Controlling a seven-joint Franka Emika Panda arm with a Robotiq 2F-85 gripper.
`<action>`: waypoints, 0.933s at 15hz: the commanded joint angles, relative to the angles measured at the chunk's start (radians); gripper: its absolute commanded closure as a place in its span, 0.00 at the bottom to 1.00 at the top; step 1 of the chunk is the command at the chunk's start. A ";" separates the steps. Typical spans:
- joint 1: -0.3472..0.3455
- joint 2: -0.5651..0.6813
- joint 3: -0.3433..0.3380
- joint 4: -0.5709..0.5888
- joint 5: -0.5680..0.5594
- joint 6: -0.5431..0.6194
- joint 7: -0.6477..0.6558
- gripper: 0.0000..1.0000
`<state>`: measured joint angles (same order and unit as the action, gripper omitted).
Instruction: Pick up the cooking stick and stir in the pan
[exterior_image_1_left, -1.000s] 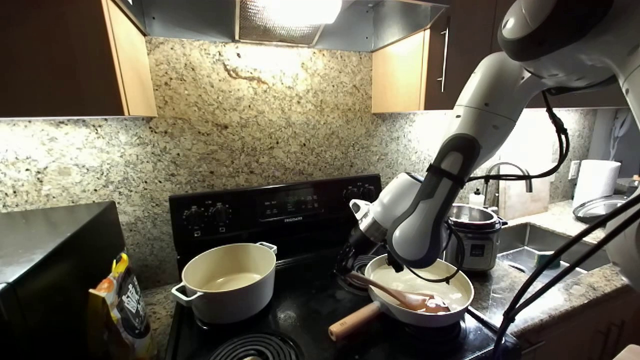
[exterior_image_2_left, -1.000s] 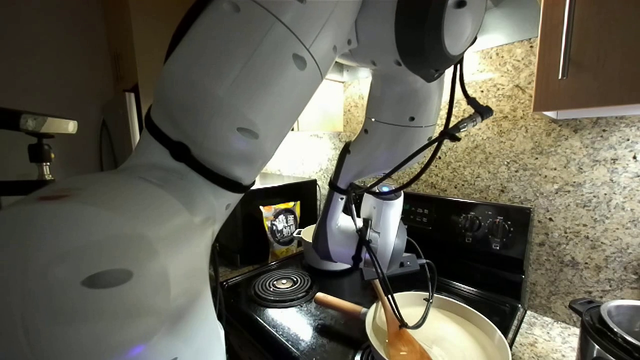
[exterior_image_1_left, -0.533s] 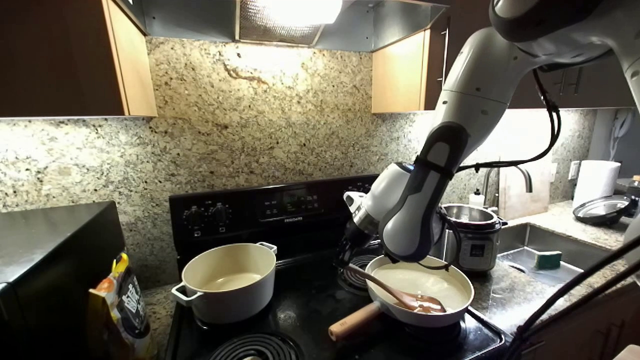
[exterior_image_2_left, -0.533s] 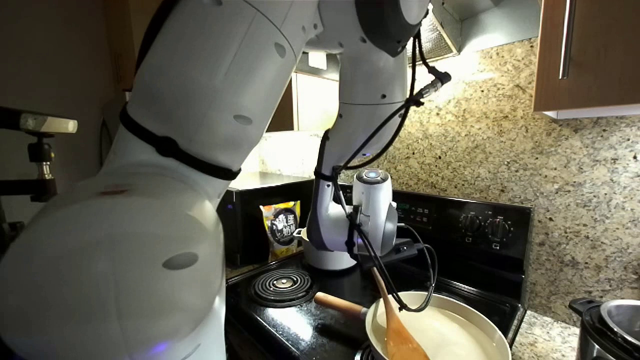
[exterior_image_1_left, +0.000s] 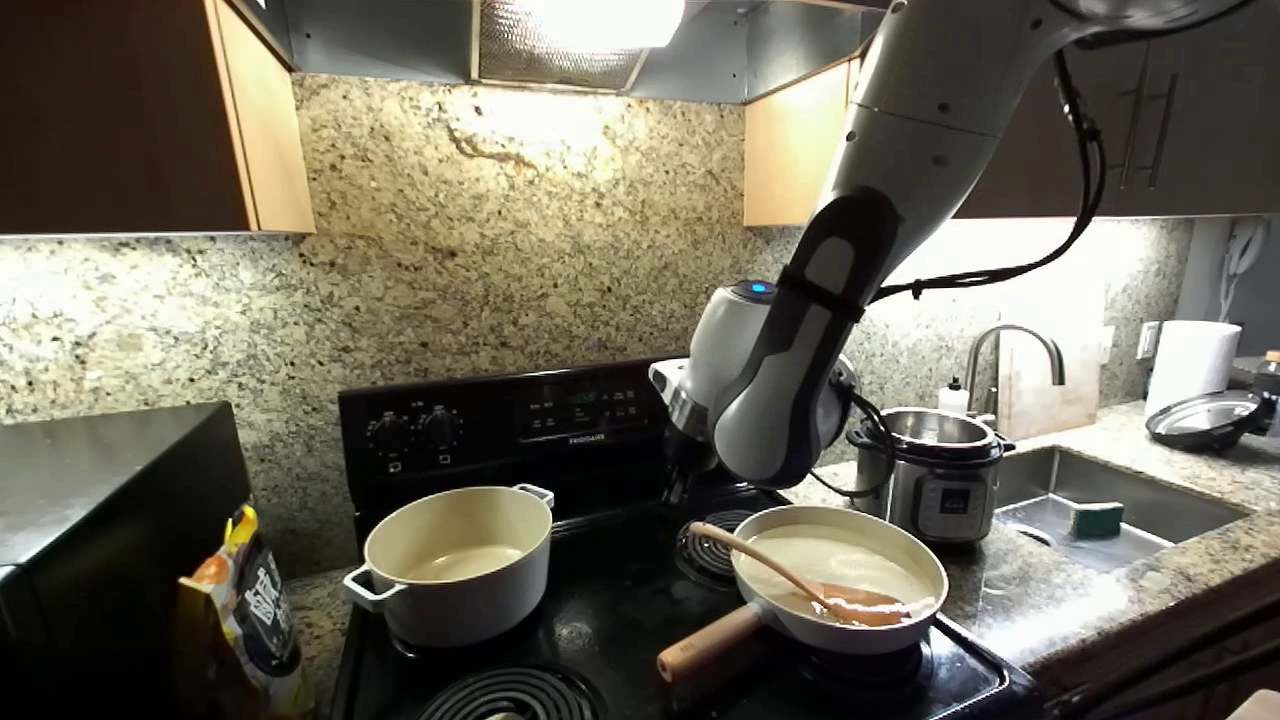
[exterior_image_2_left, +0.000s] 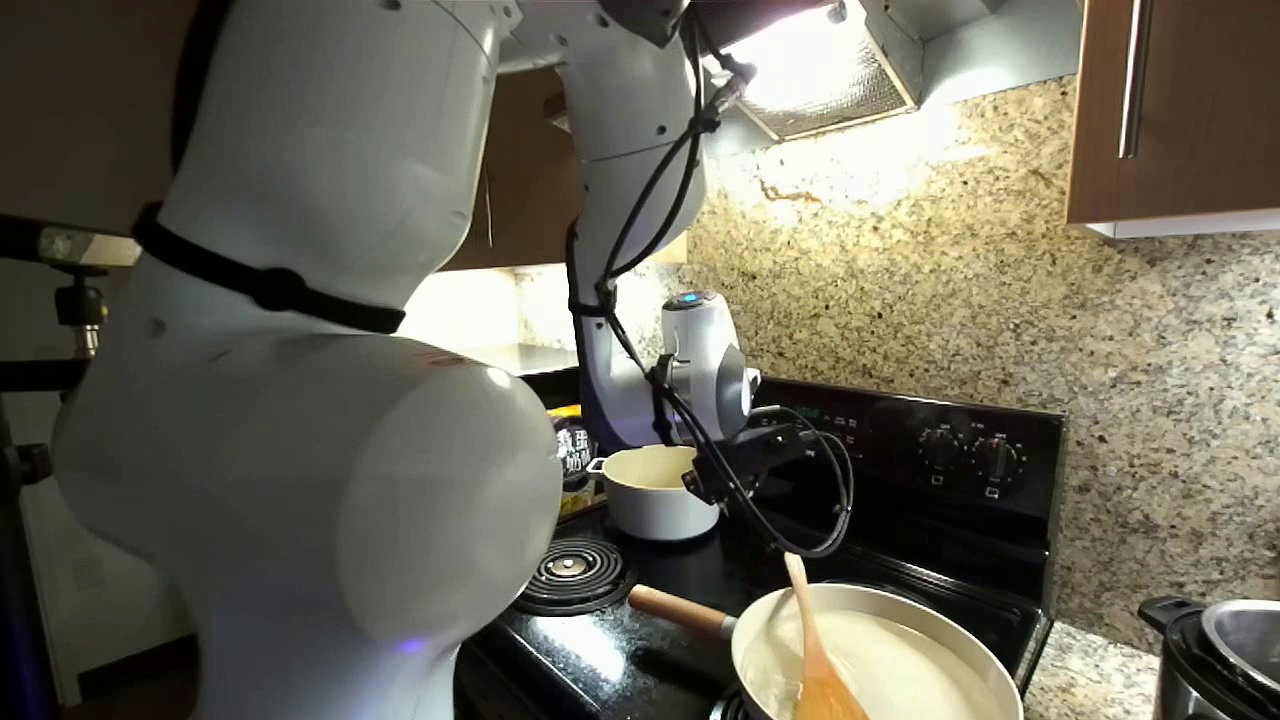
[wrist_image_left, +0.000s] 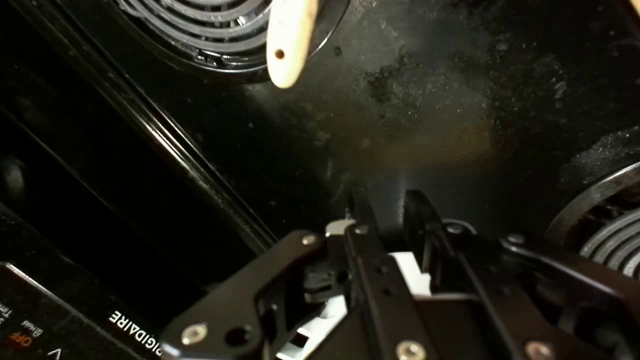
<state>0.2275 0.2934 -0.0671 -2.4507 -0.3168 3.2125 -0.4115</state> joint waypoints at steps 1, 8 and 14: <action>0.143 -0.042 -0.119 0.003 -0.023 -0.117 0.041 0.90; 0.198 -0.045 -0.128 0.027 0.020 -0.255 0.054 0.56; -0.031 -0.036 0.114 0.069 0.094 -0.385 0.060 0.18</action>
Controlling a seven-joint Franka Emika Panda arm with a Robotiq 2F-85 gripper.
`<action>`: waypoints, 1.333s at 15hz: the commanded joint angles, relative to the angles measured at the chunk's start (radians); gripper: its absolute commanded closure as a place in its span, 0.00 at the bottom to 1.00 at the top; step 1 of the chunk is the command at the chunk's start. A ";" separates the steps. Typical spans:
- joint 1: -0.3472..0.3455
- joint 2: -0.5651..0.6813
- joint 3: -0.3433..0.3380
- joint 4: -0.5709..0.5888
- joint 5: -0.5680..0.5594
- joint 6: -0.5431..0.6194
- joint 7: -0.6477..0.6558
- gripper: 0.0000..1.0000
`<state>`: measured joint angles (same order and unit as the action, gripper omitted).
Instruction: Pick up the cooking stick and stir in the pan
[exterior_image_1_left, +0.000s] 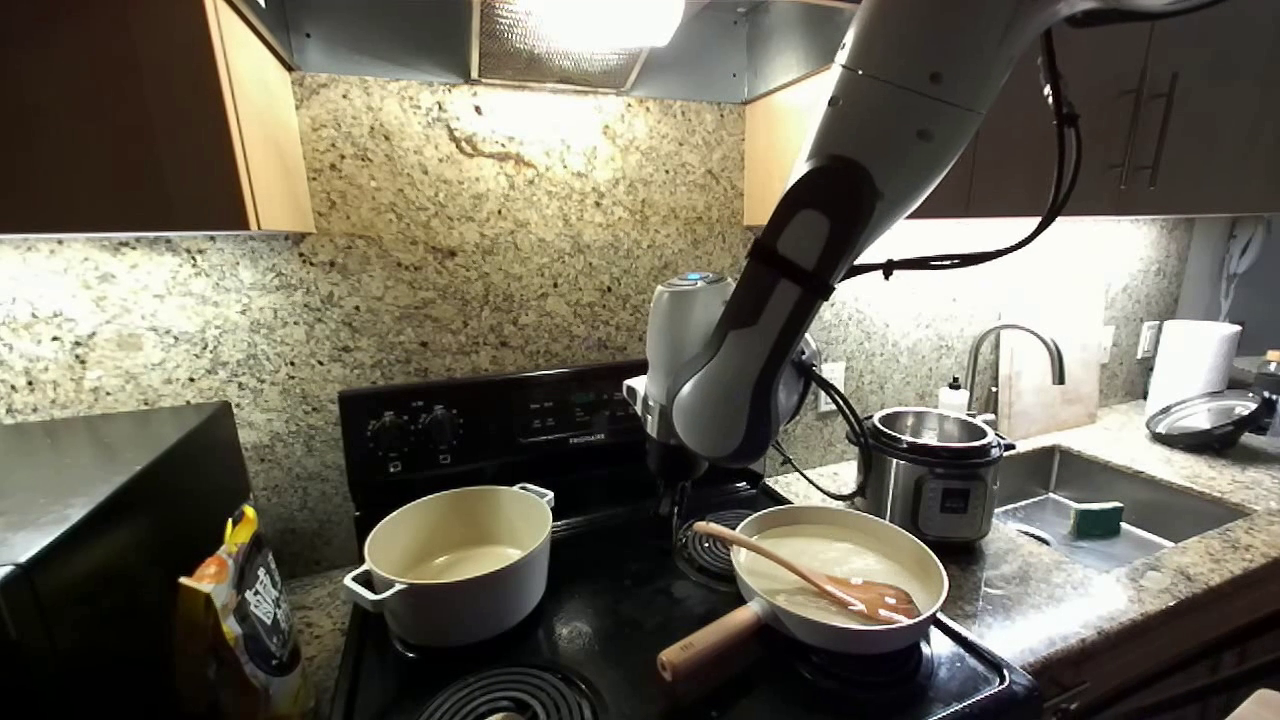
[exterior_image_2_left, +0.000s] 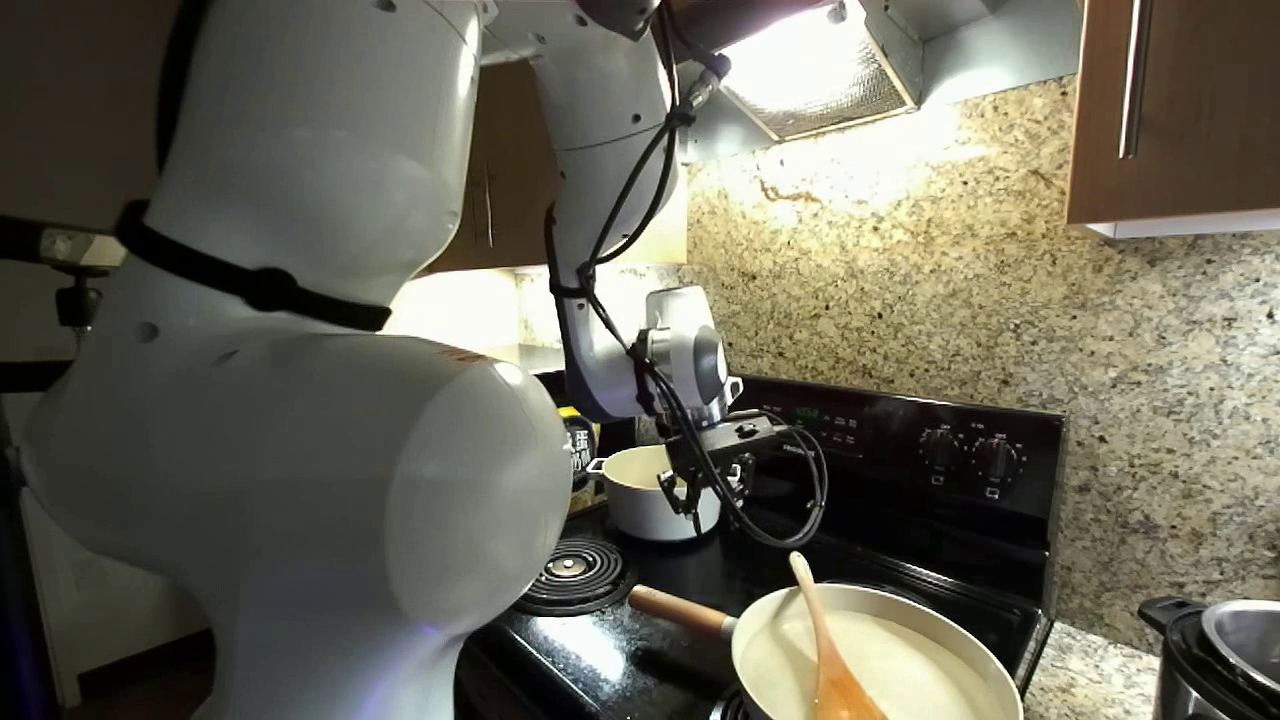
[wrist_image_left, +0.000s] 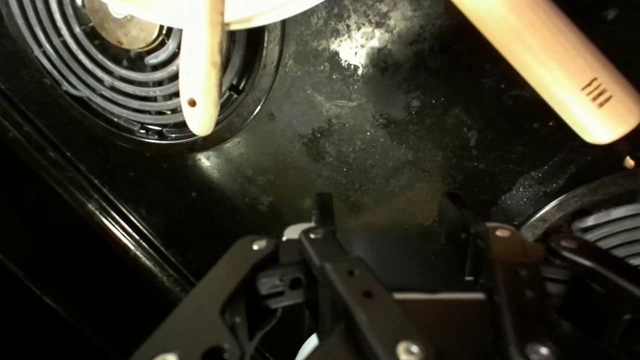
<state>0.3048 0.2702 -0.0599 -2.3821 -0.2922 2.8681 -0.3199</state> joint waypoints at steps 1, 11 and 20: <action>-0.153 -0.013 0.134 0.009 0.101 -0.055 -0.063 0.12; -0.425 -0.002 0.134 0.132 0.205 -0.186 -0.274 0.00; -0.415 0.043 0.183 0.182 0.249 -0.229 -0.321 0.00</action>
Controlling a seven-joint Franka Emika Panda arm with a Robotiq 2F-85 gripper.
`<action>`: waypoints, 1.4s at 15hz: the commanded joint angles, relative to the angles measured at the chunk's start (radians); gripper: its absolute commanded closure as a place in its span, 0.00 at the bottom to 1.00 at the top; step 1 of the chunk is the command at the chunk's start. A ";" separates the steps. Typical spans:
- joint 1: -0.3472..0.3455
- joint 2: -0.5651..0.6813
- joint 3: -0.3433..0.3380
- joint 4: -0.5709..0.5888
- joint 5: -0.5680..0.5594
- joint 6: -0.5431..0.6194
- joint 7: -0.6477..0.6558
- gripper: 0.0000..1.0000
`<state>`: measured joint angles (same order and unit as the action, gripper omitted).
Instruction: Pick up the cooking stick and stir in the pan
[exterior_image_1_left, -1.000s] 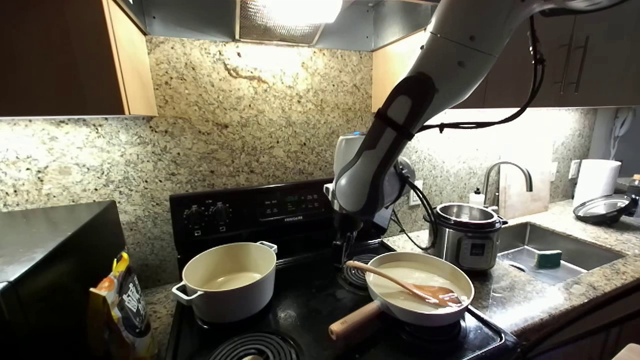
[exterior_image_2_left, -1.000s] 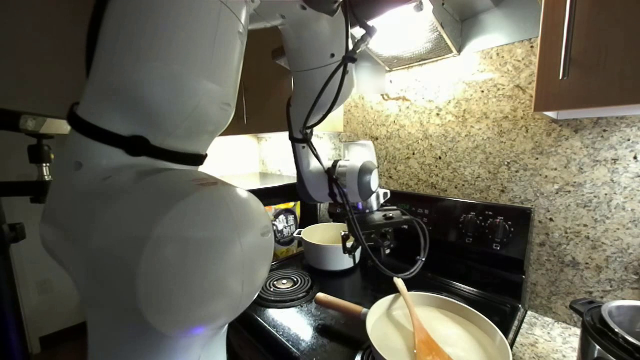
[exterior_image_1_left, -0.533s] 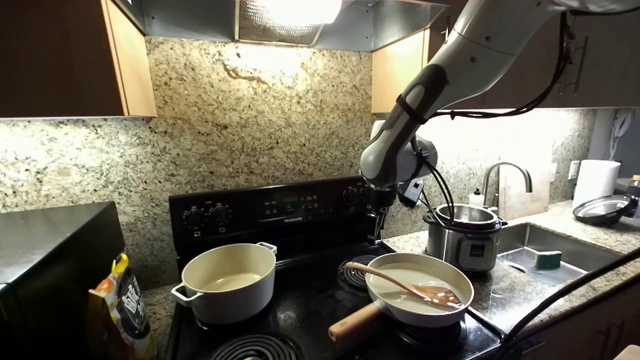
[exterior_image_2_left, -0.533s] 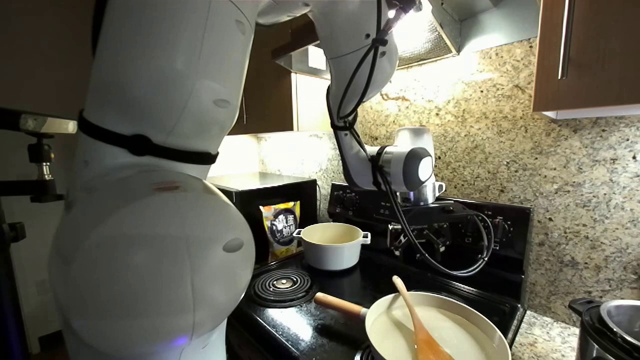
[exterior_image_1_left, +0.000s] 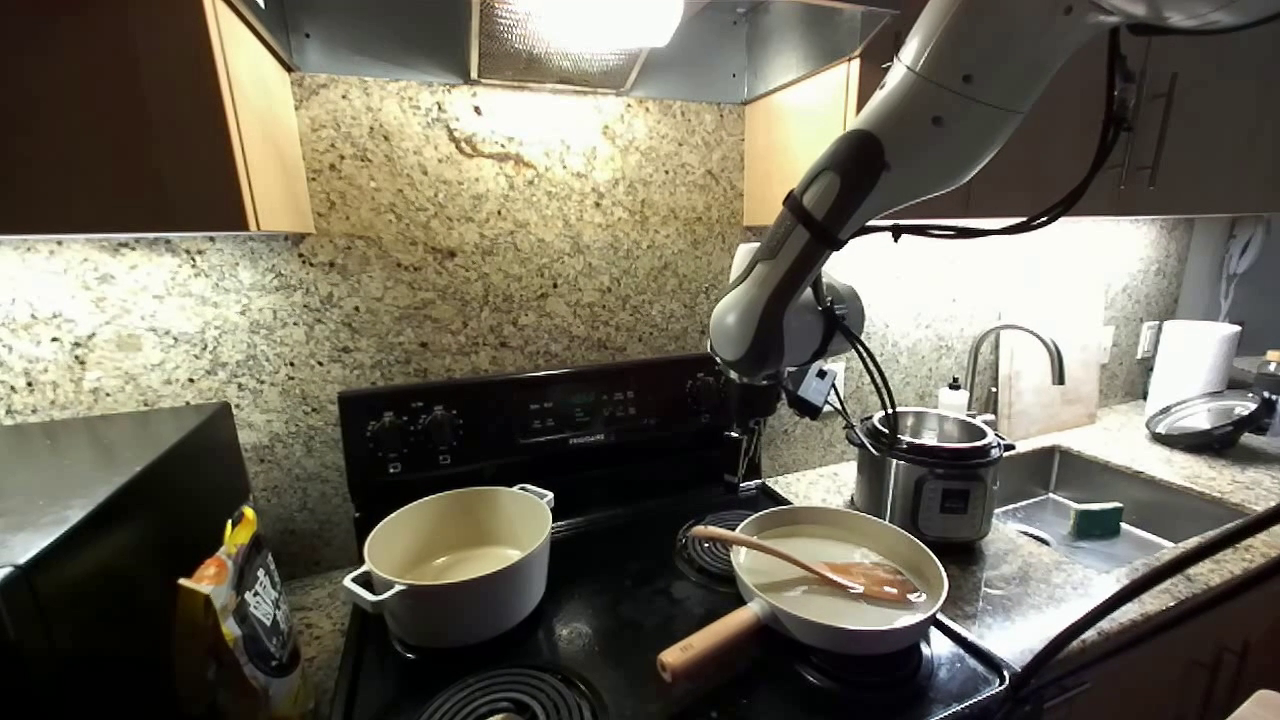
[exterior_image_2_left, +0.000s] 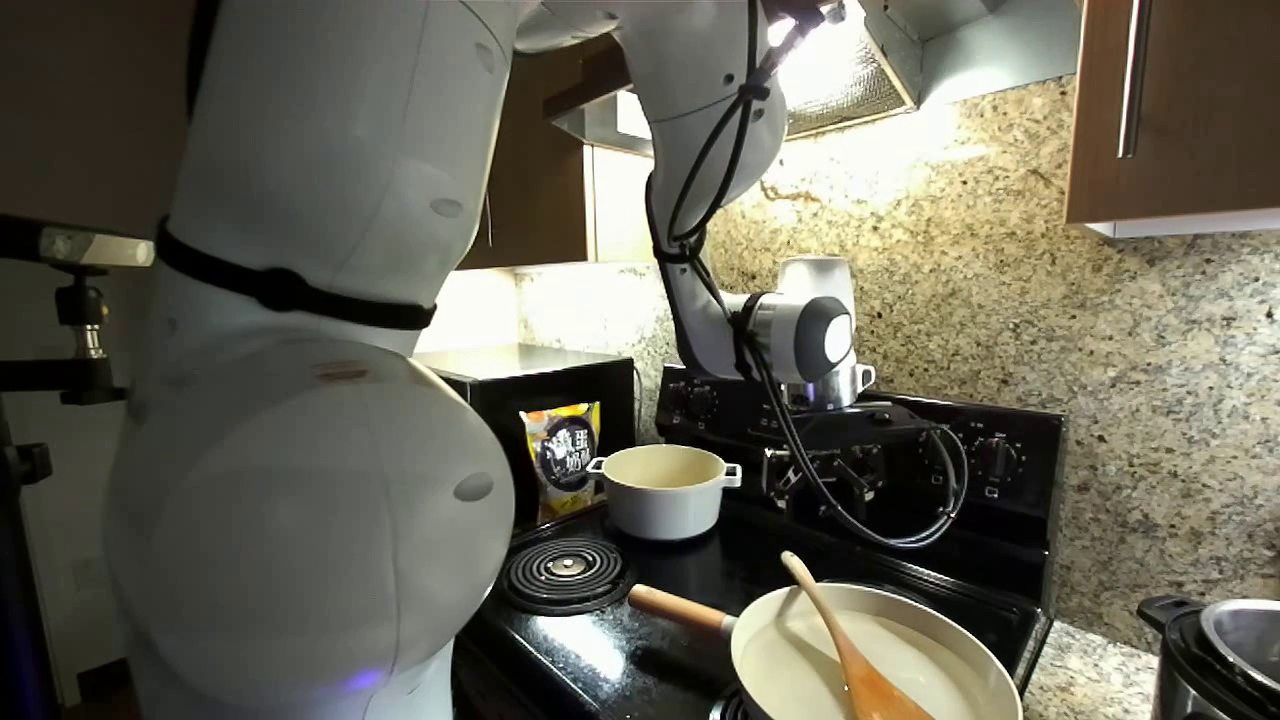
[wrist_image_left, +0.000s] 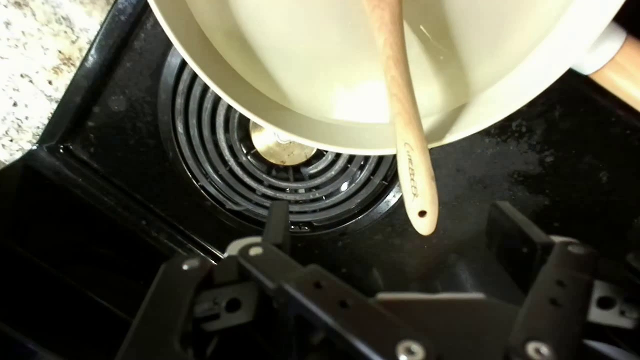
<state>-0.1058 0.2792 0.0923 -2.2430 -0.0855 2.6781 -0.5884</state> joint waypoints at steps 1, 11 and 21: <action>-0.009 0.051 0.048 0.062 0.059 -0.052 -0.073 0.00; -0.030 0.260 0.094 0.251 0.050 -0.091 -0.110 0.00; -0.029 0.315 0.102 0.285 0.037 -0.119 -0.163 0.00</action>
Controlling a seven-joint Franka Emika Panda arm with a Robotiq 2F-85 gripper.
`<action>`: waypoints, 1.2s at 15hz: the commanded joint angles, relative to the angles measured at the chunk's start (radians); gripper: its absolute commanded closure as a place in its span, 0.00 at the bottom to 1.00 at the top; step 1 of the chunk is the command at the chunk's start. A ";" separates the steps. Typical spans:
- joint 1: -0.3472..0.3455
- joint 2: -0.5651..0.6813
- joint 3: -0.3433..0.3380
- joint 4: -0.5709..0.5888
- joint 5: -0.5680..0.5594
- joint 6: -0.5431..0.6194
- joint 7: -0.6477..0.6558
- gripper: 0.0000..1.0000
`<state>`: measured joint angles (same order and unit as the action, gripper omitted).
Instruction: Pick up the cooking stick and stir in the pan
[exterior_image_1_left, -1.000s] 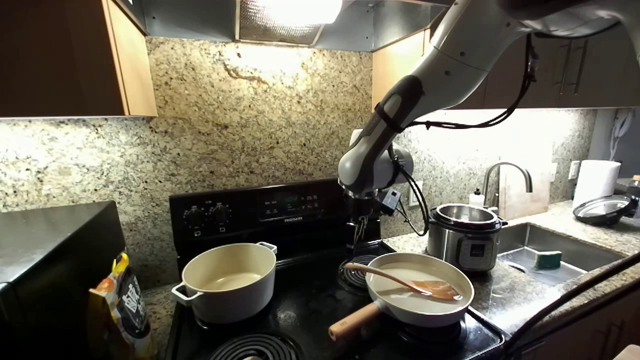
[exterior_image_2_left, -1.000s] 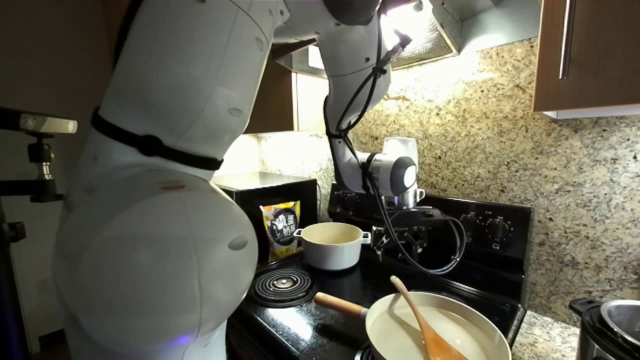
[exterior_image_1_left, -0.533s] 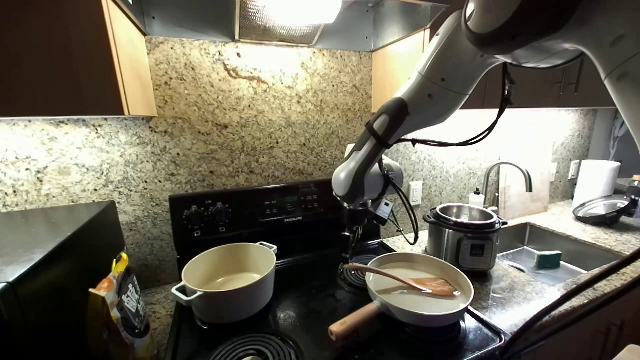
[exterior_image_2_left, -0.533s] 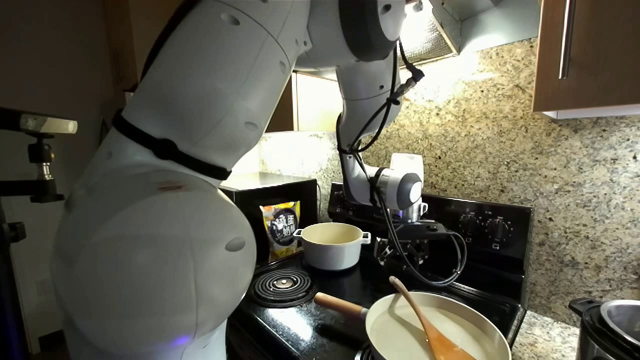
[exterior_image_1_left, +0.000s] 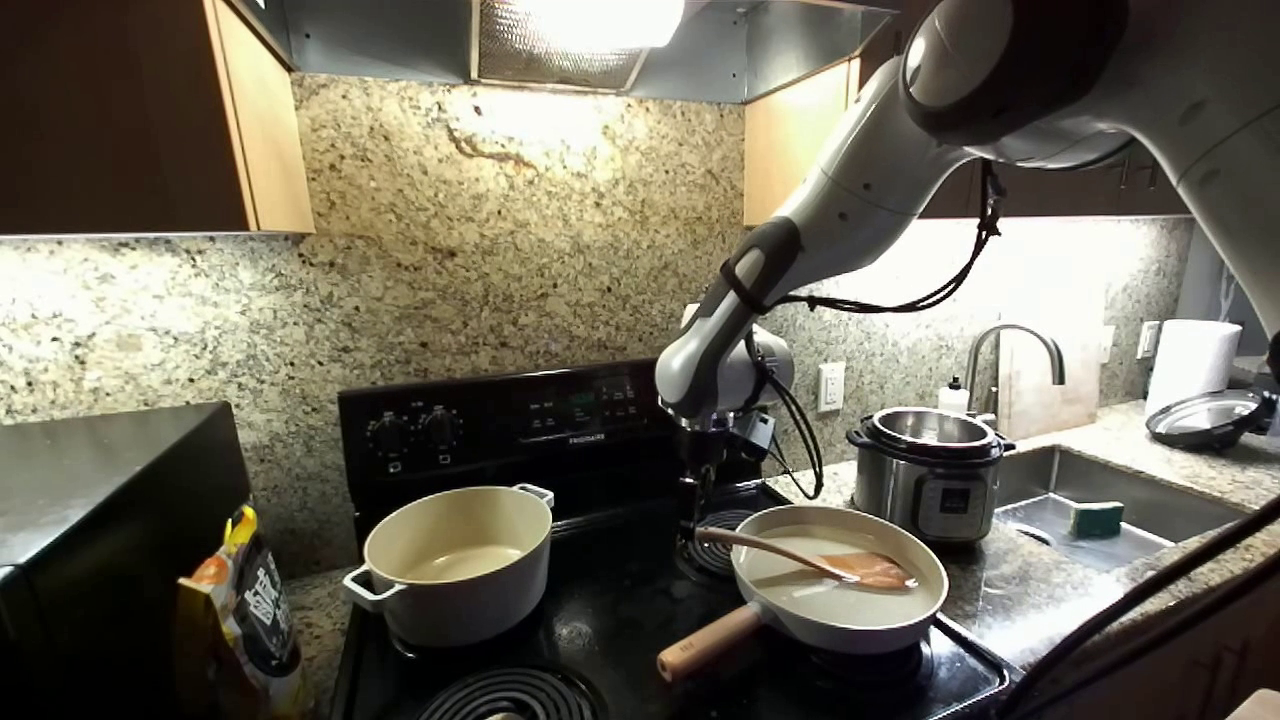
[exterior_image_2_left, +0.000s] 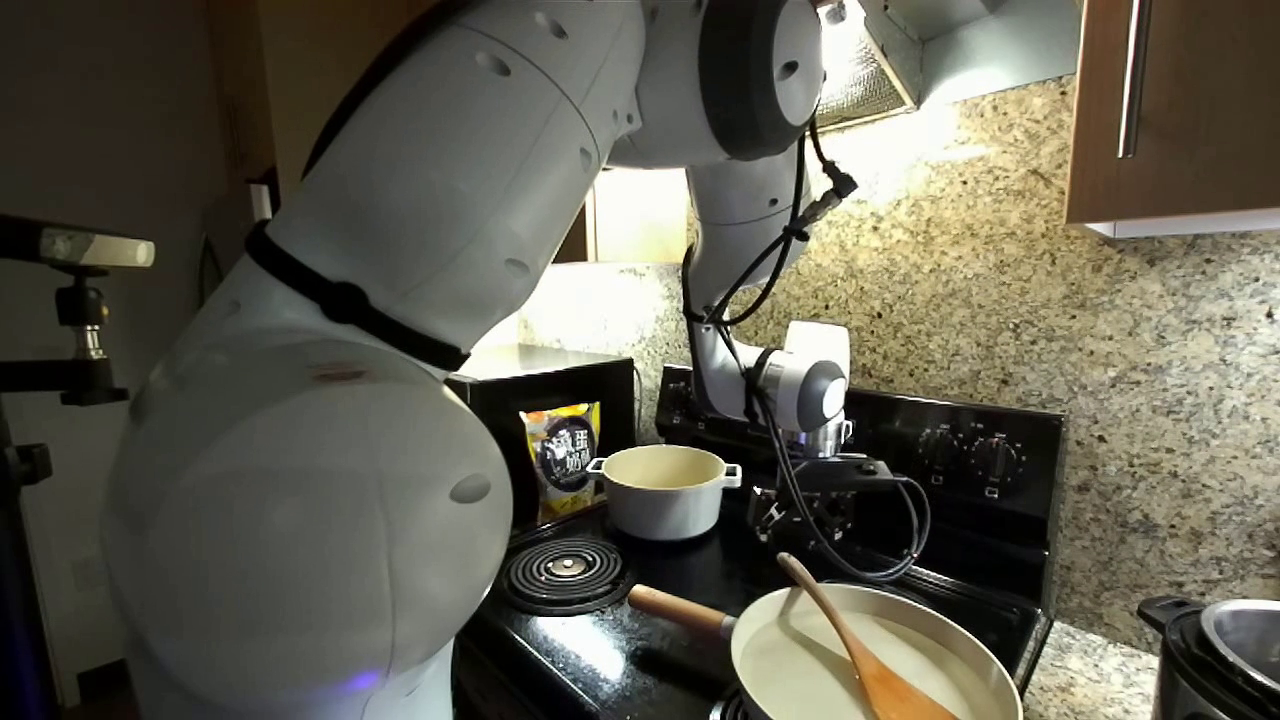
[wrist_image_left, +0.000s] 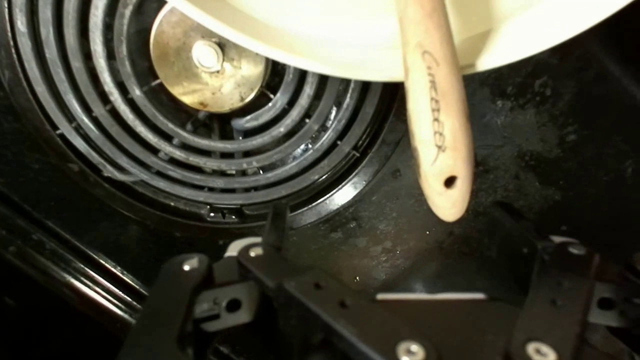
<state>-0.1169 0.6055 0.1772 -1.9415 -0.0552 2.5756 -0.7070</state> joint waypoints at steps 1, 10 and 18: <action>-0.020 -0.013 0.021 -0.020 0.005 -0.018 -0.056 0.00; -0.012 -0.011 0.007 -0.017 0.004 -0.065 -0.058 0.46; 0.006 -0.046 -0.015 -0.056 -0.010 -0.054 -0.025 0.93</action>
<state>-0.1161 0.6055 0.1722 -1.9510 -0.0560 2.5215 -0.7346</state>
